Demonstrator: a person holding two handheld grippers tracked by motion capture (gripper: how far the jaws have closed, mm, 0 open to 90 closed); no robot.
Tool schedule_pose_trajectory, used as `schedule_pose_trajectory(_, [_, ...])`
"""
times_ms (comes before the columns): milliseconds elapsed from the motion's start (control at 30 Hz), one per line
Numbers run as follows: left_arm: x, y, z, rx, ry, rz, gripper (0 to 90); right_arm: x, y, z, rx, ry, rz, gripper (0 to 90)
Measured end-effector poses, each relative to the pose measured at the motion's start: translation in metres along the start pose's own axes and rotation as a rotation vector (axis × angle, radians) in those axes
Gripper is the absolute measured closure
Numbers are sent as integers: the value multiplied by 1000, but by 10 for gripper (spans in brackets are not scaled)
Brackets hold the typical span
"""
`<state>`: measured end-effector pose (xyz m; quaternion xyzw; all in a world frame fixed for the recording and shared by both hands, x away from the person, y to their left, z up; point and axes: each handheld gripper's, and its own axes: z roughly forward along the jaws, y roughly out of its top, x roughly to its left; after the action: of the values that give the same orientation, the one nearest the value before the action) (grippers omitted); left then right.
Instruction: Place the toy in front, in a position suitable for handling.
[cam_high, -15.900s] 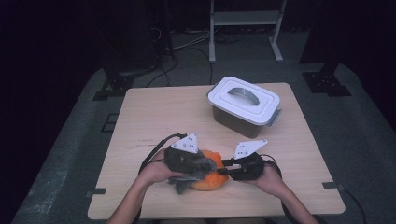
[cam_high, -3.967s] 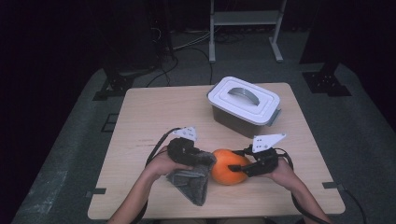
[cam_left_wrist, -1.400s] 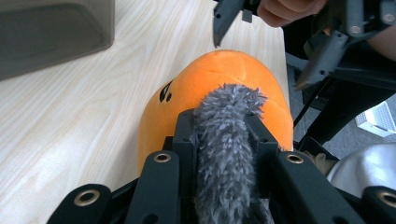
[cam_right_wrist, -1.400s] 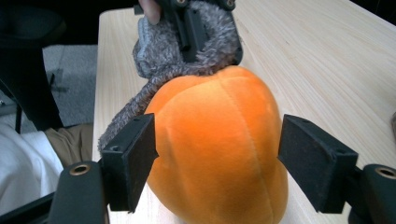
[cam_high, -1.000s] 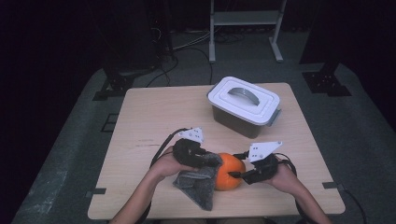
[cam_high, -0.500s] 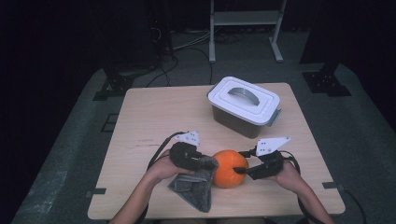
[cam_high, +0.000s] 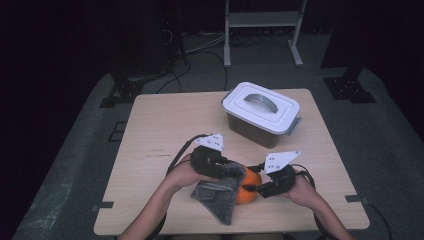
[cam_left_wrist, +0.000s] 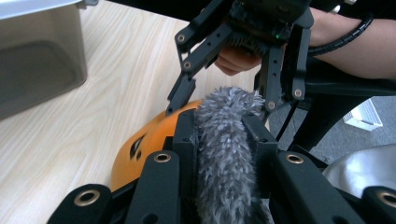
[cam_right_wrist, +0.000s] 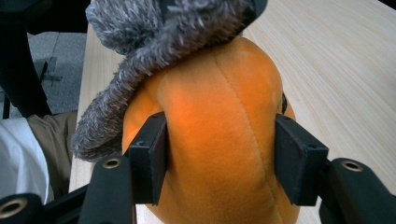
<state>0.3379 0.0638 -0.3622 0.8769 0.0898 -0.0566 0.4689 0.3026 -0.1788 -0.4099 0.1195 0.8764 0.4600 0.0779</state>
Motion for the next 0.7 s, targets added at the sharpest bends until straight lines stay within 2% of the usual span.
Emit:
schedule_pose_trajectory(167, [10, -10, -1, -21, -5, -49, 708, -3, -6, -3, -14, 7, 4, 411])
schedule_pose_trajectory(300, [16, -23, -6, -23, 9, -91, 708, -4, -10, -7, -18, 13, 12, 411])
schedule_pose_trajectory(567, [22, -38, -10, 20, 41, -106, 707, -4, -12, -10, -16, 16, 9, 411])
schedule_pose_trajectory(700, [25, -46, -11, 35, 46, -126, 707, -4, -14, -11, -16, 18, 3, 410])
